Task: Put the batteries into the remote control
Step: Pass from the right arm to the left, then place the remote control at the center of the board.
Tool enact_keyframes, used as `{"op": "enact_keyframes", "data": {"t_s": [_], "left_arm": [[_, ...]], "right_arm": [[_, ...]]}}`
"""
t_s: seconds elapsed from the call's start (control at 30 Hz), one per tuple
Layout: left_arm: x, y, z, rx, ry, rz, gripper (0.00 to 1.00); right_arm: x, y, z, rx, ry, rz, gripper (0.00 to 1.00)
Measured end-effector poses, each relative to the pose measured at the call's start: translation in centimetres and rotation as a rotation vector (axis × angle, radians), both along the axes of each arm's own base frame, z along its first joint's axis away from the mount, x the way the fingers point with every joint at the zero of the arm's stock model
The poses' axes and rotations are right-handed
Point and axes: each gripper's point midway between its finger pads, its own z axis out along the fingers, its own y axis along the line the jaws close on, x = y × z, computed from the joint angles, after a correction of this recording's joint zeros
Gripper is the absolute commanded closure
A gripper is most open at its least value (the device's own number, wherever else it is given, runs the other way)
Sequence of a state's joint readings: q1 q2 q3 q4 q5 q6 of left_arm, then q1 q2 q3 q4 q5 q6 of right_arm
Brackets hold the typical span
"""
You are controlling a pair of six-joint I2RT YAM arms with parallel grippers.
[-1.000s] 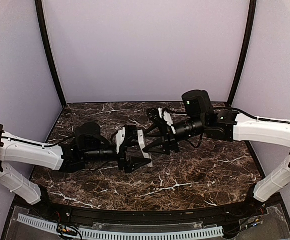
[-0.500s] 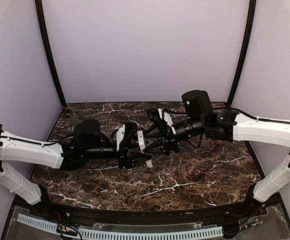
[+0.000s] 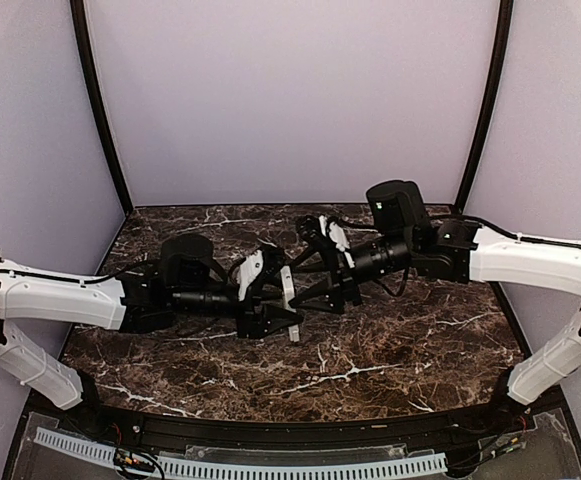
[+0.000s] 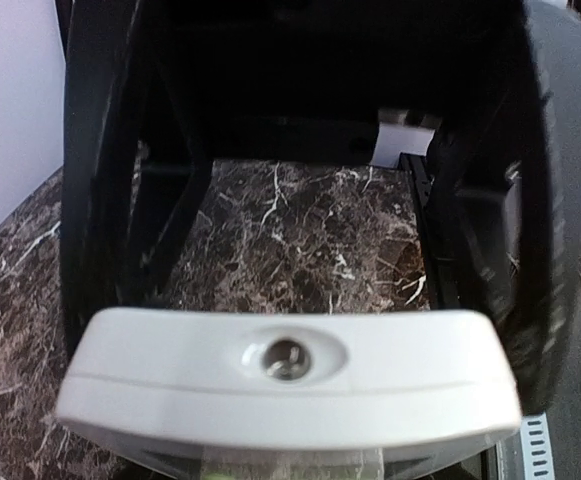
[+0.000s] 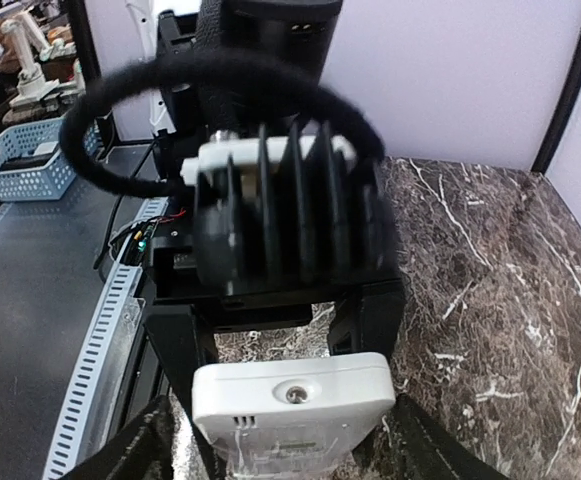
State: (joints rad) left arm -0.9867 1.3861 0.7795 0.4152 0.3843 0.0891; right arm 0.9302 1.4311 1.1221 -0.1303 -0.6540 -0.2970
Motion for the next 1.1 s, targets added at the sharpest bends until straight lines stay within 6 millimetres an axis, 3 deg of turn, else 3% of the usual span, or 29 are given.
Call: {"op": "enact_keyframes", "data": {"t_s": [0.27, 0.6, 0.83, 1.1], "left_arm": [[2.0, 3.2, -6.1, 0.253, 0.137, 0.219, 1.0], [3.3, 6.5, -9.8, 0.24, 0.108, 0.393, 1.0], [4.8, 5.1, -9.7, 0.156, 0.063, 0.422, 1.0], [6.1, 3.0, -13.0, 0.286, 0.116, 0.416, 1.0]], "right_arm": [[1.9, -3.0, 1.6, 0.037, -0.023, -0.125, 0.2], [2.2, -4.1, 1.2, 0.04, -0.023, -0.165, 0.19], [2.0, -4.4, -0.3, 0.02, 0.012, -0.172, 0.19], [2.1, -4.4, -0.3, 0.02, 0.024, -0.181, 0.2]]}}
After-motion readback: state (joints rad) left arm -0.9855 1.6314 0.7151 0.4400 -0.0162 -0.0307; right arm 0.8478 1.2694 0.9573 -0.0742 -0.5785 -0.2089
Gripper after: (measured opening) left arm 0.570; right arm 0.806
